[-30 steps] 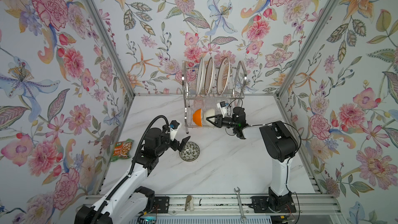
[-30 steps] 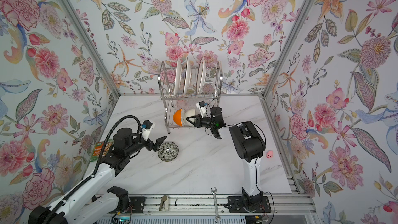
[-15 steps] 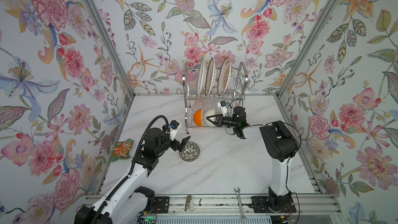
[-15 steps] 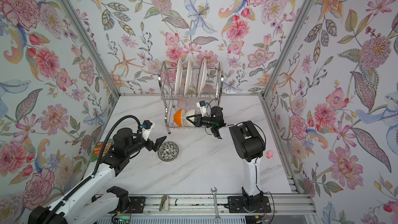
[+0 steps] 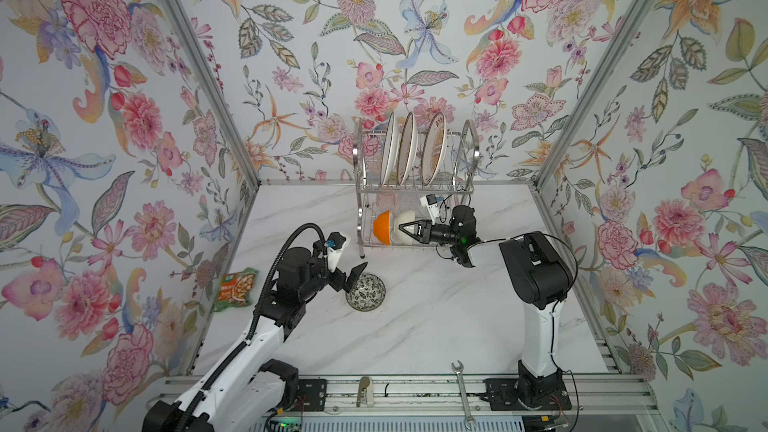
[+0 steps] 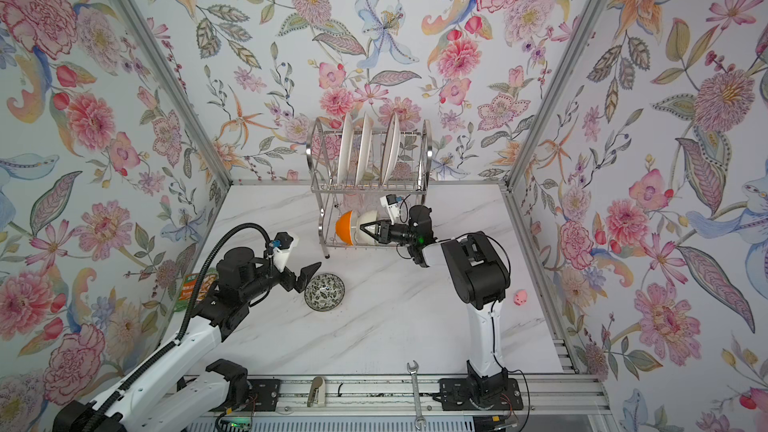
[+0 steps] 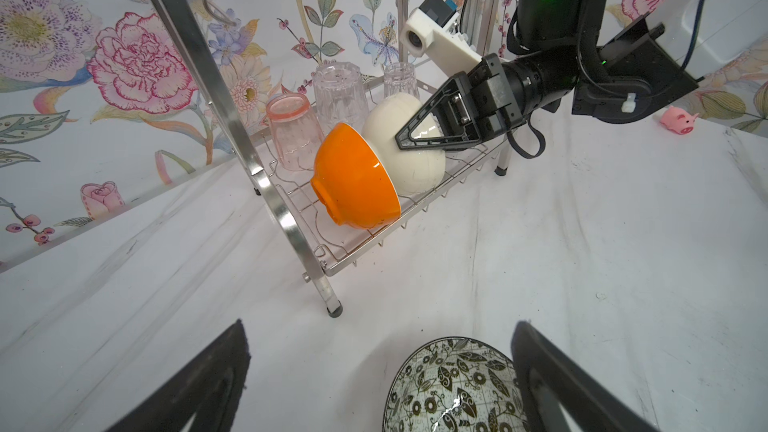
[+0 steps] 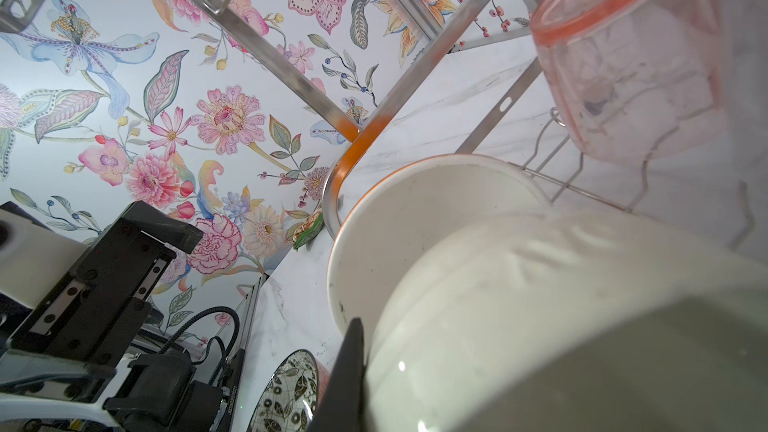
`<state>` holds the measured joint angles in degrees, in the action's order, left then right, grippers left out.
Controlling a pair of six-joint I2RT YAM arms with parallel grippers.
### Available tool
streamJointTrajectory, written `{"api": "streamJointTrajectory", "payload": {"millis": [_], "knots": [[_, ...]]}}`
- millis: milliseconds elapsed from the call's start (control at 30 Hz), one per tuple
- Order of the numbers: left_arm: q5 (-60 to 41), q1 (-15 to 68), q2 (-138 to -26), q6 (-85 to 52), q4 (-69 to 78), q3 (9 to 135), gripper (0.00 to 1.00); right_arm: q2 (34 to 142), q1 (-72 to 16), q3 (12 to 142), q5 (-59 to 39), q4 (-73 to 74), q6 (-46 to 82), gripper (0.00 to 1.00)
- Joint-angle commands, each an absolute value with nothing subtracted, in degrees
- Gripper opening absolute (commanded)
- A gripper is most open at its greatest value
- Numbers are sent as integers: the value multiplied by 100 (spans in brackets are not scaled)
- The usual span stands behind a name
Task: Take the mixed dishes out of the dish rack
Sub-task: 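Close the right gripper on the cream bowl's rim, then lift the cream bowl out of the rack with the right gripper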
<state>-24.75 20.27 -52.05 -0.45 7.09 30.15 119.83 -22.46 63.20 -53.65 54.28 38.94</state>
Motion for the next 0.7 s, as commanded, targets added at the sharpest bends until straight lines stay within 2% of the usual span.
{"api": "streamJointTrajectory", "payload": {"millis": [0, 667], "knots": [[-2371, 2107, -5111, -106, 677, 3016, 99, 12014, -2140, 6606, -5396, 5988, 3963, 0], [-2374, 2108, -5173, -70, 692, 3069, 99, 12164, -2175, 6752, -5449, 6937, 4758, 0]]}}
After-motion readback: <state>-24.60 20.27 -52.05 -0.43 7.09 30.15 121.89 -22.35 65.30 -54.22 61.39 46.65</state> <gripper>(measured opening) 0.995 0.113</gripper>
